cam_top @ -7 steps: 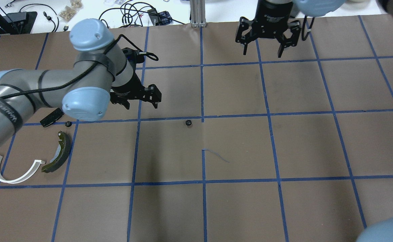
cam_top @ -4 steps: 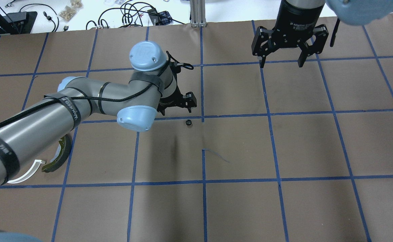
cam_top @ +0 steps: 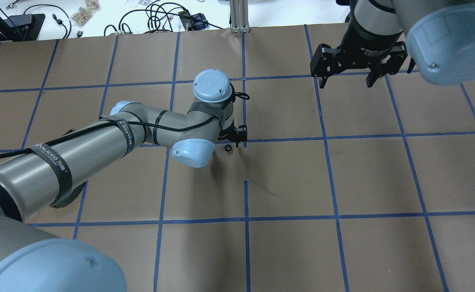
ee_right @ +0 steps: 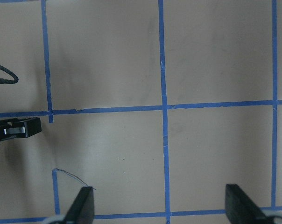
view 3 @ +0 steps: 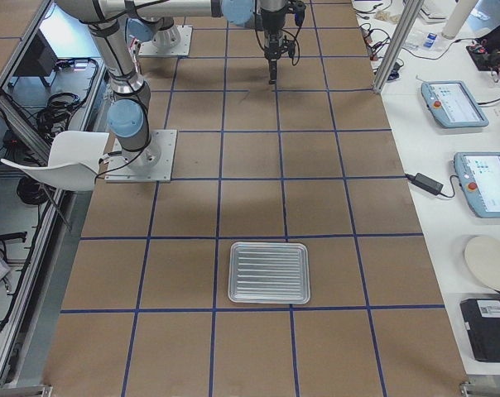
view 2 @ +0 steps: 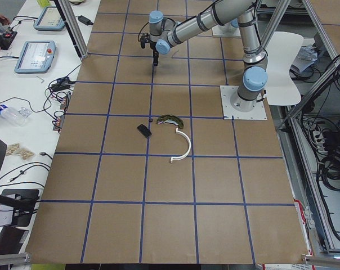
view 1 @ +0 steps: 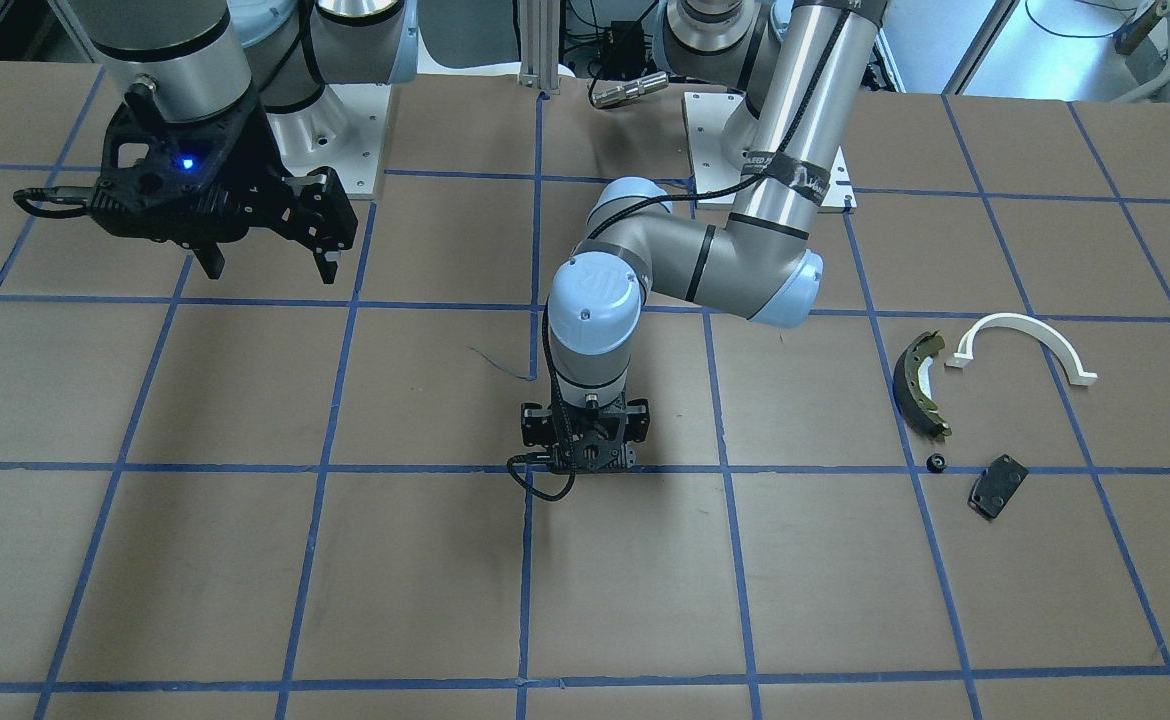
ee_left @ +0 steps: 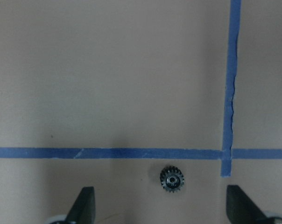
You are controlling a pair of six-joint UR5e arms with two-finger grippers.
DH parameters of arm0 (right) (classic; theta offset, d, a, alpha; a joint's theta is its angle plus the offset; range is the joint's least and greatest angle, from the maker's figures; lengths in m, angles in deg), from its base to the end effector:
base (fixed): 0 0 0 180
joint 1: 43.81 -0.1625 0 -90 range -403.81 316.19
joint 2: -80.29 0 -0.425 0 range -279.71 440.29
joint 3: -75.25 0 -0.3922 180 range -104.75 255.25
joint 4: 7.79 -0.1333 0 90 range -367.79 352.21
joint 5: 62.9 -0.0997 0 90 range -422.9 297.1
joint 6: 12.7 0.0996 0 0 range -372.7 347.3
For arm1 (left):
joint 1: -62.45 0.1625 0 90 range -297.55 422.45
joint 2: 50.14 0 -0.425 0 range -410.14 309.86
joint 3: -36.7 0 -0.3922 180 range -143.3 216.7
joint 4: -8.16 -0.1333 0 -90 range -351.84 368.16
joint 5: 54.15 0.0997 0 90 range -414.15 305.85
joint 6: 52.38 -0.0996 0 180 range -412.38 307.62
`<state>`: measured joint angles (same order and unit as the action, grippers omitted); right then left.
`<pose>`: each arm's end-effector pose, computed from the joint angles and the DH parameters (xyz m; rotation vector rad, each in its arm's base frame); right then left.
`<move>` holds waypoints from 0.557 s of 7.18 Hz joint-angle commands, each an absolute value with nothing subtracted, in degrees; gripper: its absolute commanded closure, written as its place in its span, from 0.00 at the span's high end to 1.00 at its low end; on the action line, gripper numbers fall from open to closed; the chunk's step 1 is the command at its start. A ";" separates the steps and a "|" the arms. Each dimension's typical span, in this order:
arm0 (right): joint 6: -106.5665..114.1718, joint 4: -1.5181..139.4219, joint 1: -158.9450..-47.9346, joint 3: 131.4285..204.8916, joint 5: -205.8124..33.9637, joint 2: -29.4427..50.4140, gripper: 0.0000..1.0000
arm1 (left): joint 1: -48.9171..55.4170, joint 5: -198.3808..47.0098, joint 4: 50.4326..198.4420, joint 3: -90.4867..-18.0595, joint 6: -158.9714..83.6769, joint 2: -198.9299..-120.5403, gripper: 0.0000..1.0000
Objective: Place bearing gear from tray to pile
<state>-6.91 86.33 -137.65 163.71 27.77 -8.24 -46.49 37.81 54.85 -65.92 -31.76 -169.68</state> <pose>0.1660 -0.4998 0.4958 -0.0540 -3.1335 0.1158 -0.3182 -0.5272 0.1715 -0.0462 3.1155 -0.0475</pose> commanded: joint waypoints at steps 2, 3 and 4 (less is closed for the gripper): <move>-6.99 82.29 -137.76 160.42 27.89 -7.16 1.00 | -46.98 38.13 55.36 -65.70 -31.81 -169.93 0.02; -7.07 82.55 -137.76 160.59 27.71 -7.07 1.00 | -46.72 38.39 55.36 -65.44 -32.25 -168.98 0.00; -7.25 82.47 -137.76 160.68 27.71 -7.16 1.00 | -46.54 38.48 55.44 -64.74 -32.60 -168.79 0.00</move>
